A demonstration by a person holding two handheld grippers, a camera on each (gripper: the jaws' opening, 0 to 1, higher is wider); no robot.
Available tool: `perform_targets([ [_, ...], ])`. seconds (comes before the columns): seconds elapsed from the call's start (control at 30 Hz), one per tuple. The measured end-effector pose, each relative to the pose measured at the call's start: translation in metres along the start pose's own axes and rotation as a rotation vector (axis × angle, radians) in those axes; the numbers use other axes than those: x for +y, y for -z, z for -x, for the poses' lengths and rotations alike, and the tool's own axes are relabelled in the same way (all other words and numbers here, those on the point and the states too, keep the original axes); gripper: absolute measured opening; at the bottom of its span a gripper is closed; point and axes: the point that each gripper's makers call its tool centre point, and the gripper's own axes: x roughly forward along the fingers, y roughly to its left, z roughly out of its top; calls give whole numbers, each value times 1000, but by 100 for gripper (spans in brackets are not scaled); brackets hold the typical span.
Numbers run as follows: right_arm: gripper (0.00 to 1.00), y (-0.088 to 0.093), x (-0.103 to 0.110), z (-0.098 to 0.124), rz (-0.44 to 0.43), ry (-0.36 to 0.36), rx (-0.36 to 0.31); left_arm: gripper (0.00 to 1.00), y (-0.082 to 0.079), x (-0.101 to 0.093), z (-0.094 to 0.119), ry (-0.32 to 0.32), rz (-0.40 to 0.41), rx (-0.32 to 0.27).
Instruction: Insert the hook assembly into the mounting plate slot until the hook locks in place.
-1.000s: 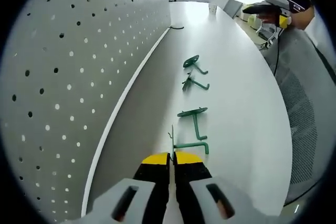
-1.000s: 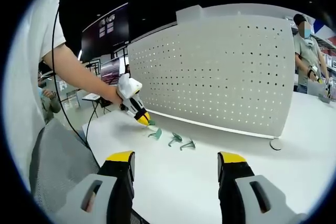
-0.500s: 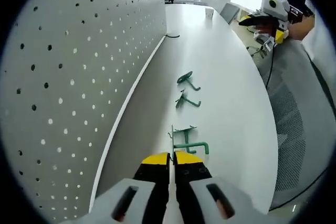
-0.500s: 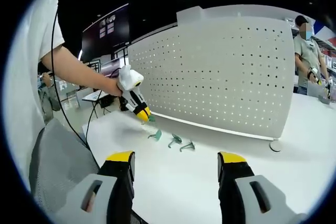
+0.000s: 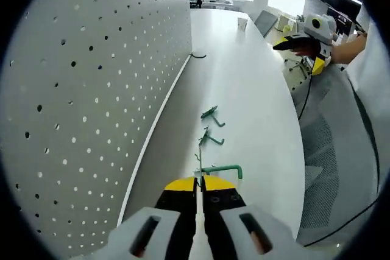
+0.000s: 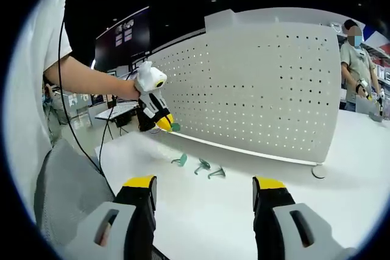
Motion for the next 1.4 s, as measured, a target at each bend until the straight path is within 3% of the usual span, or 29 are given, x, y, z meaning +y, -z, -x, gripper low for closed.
perform_targets([
  [0.3, 62, -5, 2, 1, 9, 0, -11, 1, -27, -4, 17, -8, -24, -24],
  [0.57, 62, -11, 2, 1, 17, -2, -25, 1, -50, -5, 31, -28, -34, -82],
  [0.63, 62, -13, 2, 0, 17, -2, -30, 1, -57, -6, 34, -30, -23, -119],
  [1.03, 61, -36, 6, -4, 59, -15, -65, 1, -76, -9, 53, -66, 16, -237],
  [1.4, 59, -58, 14, -5, 92, -28, -105, 1, -84, -14, 59, -74, 31, -263],
])
